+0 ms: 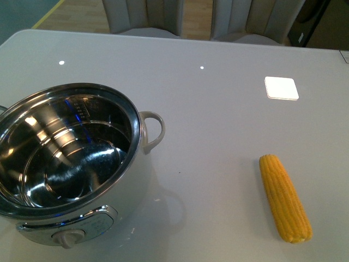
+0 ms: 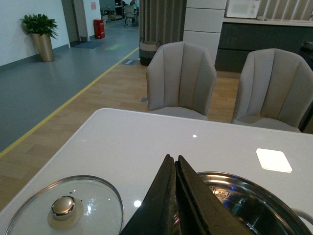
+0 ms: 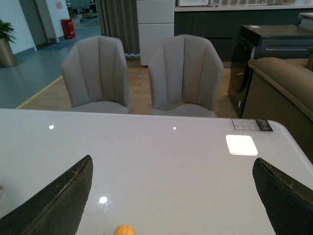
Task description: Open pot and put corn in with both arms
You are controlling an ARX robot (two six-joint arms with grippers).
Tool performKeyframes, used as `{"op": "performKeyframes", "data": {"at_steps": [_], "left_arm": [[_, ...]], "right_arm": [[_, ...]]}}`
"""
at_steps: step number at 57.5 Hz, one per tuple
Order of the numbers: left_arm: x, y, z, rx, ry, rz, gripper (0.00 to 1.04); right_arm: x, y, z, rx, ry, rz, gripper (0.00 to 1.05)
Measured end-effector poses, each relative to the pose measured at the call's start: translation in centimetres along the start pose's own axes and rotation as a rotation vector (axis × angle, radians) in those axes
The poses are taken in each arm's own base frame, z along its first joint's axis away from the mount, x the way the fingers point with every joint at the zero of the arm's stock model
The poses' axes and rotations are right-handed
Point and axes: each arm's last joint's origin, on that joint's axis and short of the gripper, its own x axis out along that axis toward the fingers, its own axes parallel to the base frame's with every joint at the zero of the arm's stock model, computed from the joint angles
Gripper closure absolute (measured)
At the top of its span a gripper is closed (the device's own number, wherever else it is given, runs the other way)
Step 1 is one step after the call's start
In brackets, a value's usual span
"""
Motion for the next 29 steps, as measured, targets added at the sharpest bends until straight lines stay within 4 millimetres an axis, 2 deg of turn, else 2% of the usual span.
{"op": "performKeyframes", "data": {"at_steps": [12, 29], "left_arm": [[-0.6, -1.3, 0.1, 0.000, -0.005, -0.006, 1.01], [-1.3, -1.3, 0.0, 0.000, -0.005, -0.002, 1.01]], "right_arm": [[0.0, 0.0, 0.0, 0.000, 0.000, 0.000, 0.09], [0.0, 0.0, 0.0, 0.000, 0.000, 0.000, 0.09]]}}
